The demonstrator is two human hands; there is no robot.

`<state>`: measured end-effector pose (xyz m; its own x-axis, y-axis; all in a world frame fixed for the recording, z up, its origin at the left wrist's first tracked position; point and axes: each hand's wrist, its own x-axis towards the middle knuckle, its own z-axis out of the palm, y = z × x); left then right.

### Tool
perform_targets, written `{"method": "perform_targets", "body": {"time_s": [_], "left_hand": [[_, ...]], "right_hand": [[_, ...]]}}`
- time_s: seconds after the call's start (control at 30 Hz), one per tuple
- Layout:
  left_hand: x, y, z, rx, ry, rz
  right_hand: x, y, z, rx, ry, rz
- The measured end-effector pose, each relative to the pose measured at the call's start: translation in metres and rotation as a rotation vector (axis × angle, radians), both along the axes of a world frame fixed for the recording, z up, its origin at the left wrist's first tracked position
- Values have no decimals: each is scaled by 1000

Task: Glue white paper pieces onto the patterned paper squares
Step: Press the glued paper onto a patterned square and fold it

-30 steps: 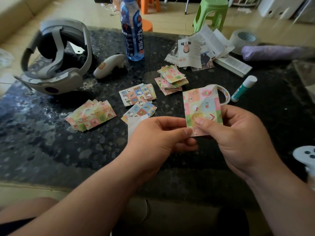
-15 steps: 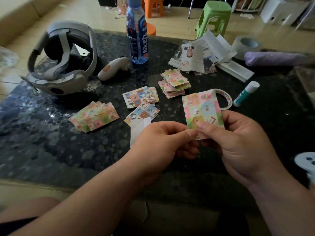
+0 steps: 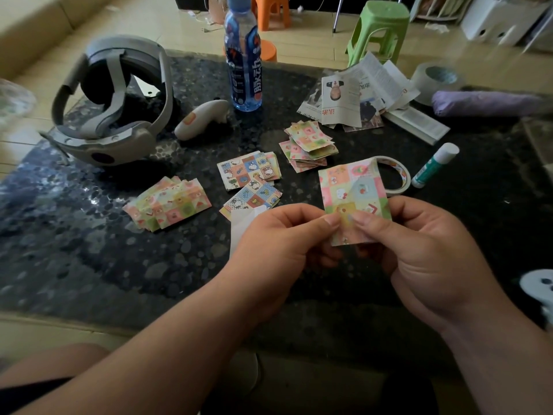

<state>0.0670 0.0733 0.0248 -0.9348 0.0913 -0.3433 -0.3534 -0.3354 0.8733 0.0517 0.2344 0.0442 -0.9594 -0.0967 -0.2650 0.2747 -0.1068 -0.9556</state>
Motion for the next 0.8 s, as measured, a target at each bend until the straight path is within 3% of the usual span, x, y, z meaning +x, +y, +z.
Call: {"method": "perform_targets", "body": {"time_s": [0.8], "left_hand": [[-2,0,5,38,-41,104]], "right_hand": [[2,-1,1,-8,2,59]]}}
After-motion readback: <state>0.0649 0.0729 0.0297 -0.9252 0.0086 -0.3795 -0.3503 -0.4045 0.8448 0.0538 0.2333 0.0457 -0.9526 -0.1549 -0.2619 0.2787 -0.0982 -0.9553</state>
